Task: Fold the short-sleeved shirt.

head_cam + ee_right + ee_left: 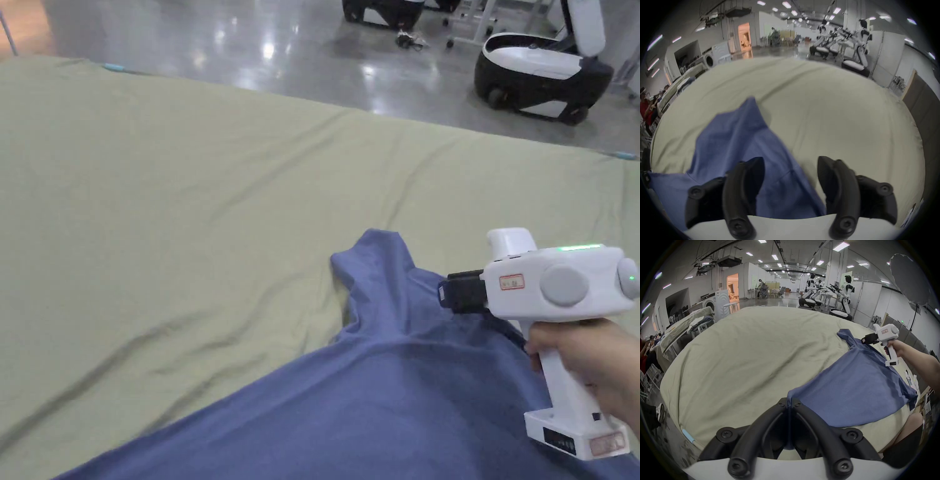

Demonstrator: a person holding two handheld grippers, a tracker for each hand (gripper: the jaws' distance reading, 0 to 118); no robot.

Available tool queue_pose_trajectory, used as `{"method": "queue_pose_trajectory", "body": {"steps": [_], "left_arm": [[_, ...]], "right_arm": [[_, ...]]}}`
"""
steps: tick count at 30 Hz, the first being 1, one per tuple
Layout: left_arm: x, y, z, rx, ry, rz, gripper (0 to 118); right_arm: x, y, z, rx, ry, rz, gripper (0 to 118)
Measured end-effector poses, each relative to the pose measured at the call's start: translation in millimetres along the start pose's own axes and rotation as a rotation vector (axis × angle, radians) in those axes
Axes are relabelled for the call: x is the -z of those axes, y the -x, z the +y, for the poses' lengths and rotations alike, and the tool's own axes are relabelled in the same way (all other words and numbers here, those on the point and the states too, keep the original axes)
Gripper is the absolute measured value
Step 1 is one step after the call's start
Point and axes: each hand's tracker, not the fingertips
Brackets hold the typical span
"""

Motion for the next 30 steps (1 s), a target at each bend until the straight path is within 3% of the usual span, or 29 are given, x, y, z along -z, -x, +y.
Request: {"method": "queue_pose_trajectory", "body": {"steps": [2, 3, 4, 12, 26, 30], "left_arm": [[2.5, -3.4, -1.5, 0.020, 0.012, 0.009, 2], [2.9, -0.6, -1.8, 0.024, 0.010, 0.010, 2], [2.2, -0.9, -1.6, 0.025, 0.007, 0.009, 2], [-38.6, -5.5, 15.2, 0.010, -0.087, -0.011, 2], [-197.1, -28.7, 165.7, 0.158, -0.512, -0.106, 2], [-243.8, -40.9, 210.3, 0.181, -0.599, -0.118, 2]], "right_arm": [[4.4, 6.6, -7.6, -0.027, 0.044, -0.007, 43], [-0.4, 9.2, -10.1, -0.034, 0.006, -0.012, 14], [-9.8, 10.0, -9.4, -0.041, -0.029, 0.006, 4], [-109.7, 3.7, 3.6, 0.036, -0.190, -0.018, 4], [-485.4, -28.2, -17.4, 0.081, -0.639, -0.192, 4], [-562.2, -28.2, -24.0, 0.094, -0.754, -0.230, 4]]}}
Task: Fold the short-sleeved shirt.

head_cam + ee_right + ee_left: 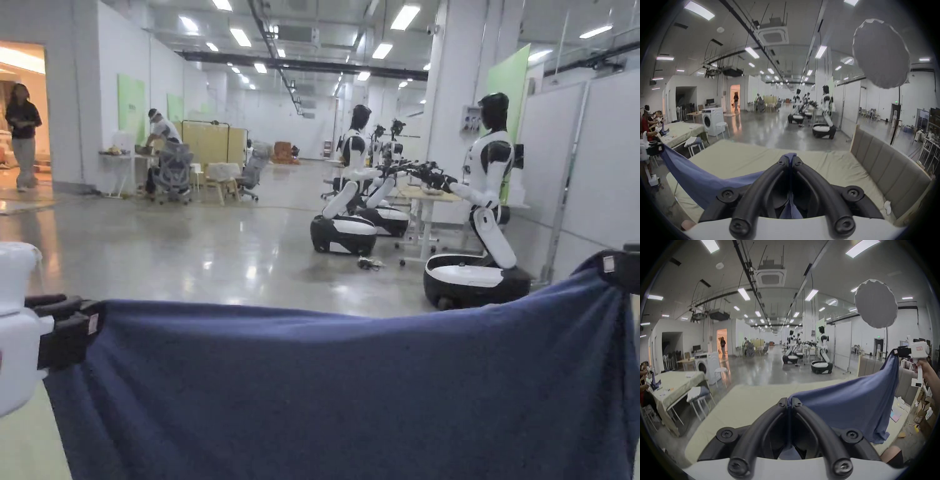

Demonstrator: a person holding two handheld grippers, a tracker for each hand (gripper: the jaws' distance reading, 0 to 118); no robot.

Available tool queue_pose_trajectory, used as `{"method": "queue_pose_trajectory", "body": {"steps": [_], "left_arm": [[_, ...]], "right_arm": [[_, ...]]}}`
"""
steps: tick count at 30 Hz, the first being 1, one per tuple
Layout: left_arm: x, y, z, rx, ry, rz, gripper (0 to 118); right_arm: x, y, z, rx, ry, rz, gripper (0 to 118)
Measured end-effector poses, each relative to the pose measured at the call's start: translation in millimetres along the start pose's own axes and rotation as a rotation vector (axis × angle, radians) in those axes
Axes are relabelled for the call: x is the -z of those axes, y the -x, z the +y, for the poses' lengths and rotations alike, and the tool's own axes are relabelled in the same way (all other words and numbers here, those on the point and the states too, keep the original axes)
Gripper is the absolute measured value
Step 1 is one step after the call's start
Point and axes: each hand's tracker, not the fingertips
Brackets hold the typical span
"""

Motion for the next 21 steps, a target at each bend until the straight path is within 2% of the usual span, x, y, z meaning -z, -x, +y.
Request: {"method": "queue_pose_trajectory", "body": {"steps": [6, 10, 16, 21], "left_arm": [[7.1, -3.6, 69.2, 0.110, -0.036, 0.007, 2], [25.2, 4.4, 104.5, 0.104, -0.045, 0.020, 2], [75.0, 20.7, 137.4, 0.071, -0.025, 0.034, 2], [137.3, 35.2, 157.7, 0.102, -0.020, 0.083, 2]], "right_arm": [[-30.3, -17.2, 53.7, -0.005, -0.080, -0.043, 4], [-21.5, -21.1, 80.4, 0.019, -0.093, -0.044, 4], [32.0, -18.8, 108.3, 0.009, -0.108, -0.069, 4], [94.0, -5.9, 129.9, -0.001, -0.112, -0.077, 4]]}}
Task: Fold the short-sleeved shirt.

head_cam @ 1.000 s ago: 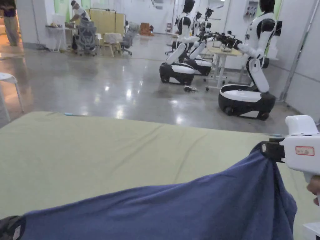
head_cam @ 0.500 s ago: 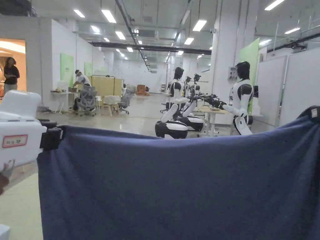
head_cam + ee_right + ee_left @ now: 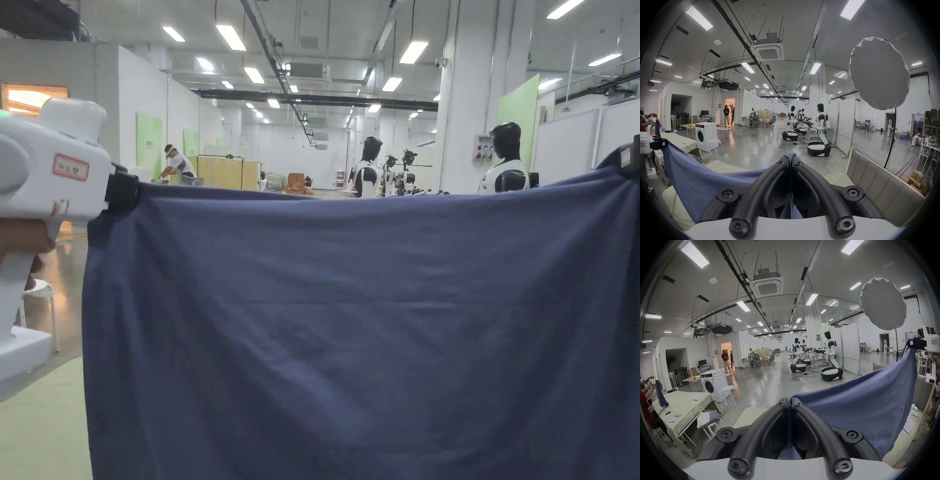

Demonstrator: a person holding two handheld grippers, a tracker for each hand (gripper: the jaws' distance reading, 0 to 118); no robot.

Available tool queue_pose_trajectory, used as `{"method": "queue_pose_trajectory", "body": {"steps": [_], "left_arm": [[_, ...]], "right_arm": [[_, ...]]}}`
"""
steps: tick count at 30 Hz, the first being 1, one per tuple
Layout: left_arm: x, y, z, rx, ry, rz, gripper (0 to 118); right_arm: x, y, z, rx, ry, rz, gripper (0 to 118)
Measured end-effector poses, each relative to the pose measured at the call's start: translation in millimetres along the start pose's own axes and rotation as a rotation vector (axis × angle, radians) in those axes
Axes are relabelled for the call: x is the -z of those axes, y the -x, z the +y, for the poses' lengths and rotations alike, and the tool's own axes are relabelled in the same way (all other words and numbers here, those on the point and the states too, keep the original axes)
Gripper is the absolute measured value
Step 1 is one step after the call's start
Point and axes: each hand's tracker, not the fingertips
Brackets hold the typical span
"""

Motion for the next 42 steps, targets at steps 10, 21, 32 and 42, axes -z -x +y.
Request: {"method": "queue_pose_trajectory", "body": {"steps": [10, 21, 32, 42], "left_arm": [[143.6, 18.4, 9.4, 0.000, -0.009, 0.100, 2], [244.7, 11.0, -1.0, 0.044, -0.025, 0.158, 2], [323.5, -13.9, -92.8, 0.053, 0.120, 0.130, 2], [305.5, -31.1, -203.7, 0.061, 0.259, 0.035, 2]], "right_arm": [[129.4, 29.4, -9.8, -0.080, -0.038, -0.005, 4], [222.6, 51.7, -29.7, -0.164, -0.068, -0.065, 4], [289.0, 53.2, -128.4, -0.122, 0.055, -0.075, 4], [263.3, 35.8, -233.7, -0.080, 0.144, 0.025, 4]]}}
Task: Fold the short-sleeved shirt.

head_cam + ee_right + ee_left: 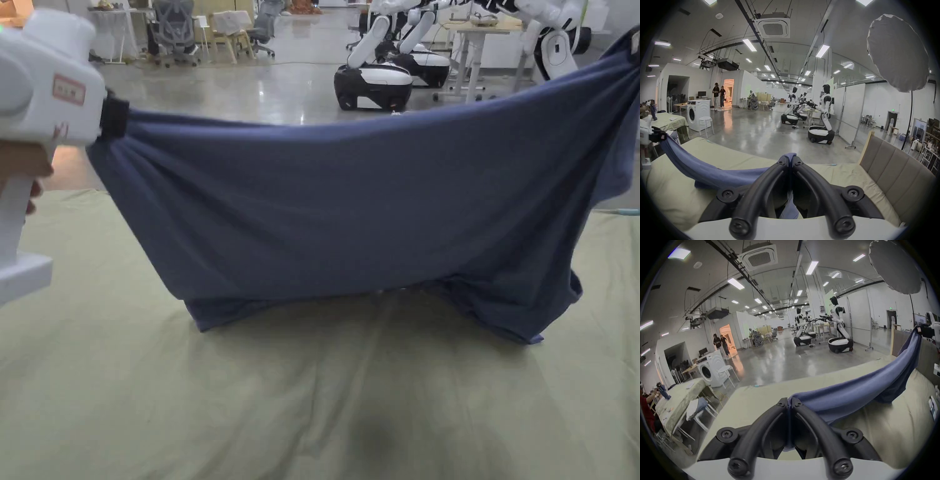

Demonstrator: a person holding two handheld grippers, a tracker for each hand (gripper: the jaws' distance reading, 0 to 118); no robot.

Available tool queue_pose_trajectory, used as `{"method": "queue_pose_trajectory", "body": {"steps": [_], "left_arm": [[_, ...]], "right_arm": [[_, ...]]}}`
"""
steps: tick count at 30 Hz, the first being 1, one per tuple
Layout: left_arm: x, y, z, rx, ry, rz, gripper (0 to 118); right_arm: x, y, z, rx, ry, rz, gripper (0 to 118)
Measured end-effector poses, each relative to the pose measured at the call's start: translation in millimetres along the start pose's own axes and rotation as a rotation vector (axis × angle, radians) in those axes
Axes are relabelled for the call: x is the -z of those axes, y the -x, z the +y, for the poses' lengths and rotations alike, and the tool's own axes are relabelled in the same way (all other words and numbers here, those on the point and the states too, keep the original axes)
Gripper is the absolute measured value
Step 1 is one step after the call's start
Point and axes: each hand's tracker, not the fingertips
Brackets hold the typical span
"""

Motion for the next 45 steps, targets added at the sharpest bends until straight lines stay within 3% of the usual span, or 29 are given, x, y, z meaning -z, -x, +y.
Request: {"method": "queue_pose_trajectory", "body": {"steps": [9, 11, 14, 18, 22, 27, 33, 38, 39, 40, 41, 42, 43, 44, 45], "left_arm": [[-101.9, -3.4, -107.5, -0.127, 0.096, -0.092, 2], [-133.0, -3.4, -134.2, -0.112, 0.108, -0.088, 2], [-190.9, -14.1, -184.2, -0.047, 0.072, -0.065, 2], [-244.5, -23.2, -254.8, -0.169, 0.164, -0.102, 2], [-300.0, -41.2, -306.3, -0.136, 0.177, -0.115, 2], [-356.6, -47.3, -340.9, -0.123, 0.198, -0.131, 2], [-393.6, -47.1, -369.4, -0.129, 0.239, -0.158, 2], [-376.2, -57.0, -399.1, -0.083, 0.330, -0.169, 3], [-370.7, -58.9, -406.7, -0.077, 0.370, -0.169, 4], [-367.3, -58.8, -413.2, -0.086, 0.375, -0.162, 15], [-365.5, -57.5, -417.5, -0.097, 0.384, -0.153, 34], [-359.4, -51.8, -423.2, -0.114, 0.397, -0.148, 58], [-361.8, -48.0, -423.0, -0.145, 0.408, -0.145, 88], [-365.8, -44.5, -420.6, -0.183, 0.409, -0.157, 98], [-380.0, -43.9, -409.8, -0.240, 0.381, -0.183, 99]], "right_arm": [[-126.9, 5.7, -77.3, 0.036, 0.072, 0.146, 4], [-165.0, 7.0, -96.3, 0.008, 0.100, 0.175, 4], [-225.9, 12.9, -131.2, -0.045, 0.139, 0.195, 4], [-303.4, 19.0, -189.9, -0.014, 0.226, 0.223, 4], [-367.9, 25.4, -241.9, -0.050, 0.281, 0.227, 4], [-432.8, 23.9, -292.2, -0.006, 0.341, 0.216, 4], [-468.5, 12.9, -329.5, 0.059, 0.407, 0.200, 4], [-462.6, 19.7, -351.3, 0.008, 0.463, 0.200, 4], [-460.2, 19.5, -355.4, 0.016, 0.478, 0.208, 4], [-458.3, 18.8, -359.2, 0.025, 0.494, 0.214, 4], [-457.1, 18.0, -362.7, 0.034, 0.513, 0.214, 4], [-457.6, 17.7, -364.9, 0.036, 0.510, 0.188, 15], [-459.5, 15.2, -366.1, 0.051, 0.507, 0.191, 46], [-460.8, 12.0, -366.1, 0.056, 0.513, 0.195, 86], [-463.0, 8.6, -367.9, 0.075, 0.517, 0.183, 113]]}}
